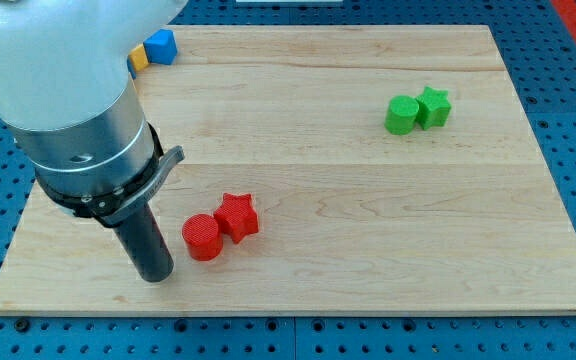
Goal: Move the arm towards the bottom of the red circle
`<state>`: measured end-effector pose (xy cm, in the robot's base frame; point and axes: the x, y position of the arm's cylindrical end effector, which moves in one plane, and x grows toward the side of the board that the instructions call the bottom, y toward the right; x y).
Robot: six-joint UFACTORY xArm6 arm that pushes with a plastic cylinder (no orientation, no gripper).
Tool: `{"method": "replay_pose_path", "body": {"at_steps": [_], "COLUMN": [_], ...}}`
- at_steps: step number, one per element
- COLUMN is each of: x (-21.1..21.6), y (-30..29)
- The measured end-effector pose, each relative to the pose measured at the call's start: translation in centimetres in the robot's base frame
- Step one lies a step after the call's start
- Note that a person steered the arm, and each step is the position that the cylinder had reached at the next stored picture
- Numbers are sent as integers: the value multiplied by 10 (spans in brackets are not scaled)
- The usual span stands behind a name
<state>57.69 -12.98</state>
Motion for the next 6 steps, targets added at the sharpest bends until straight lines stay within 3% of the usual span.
{"method": "replay_pose_path", "body": {"at_steps": [2,3,5,6], "x": [-39,-74,-75,-92], "y": [66,66,92,133]}}
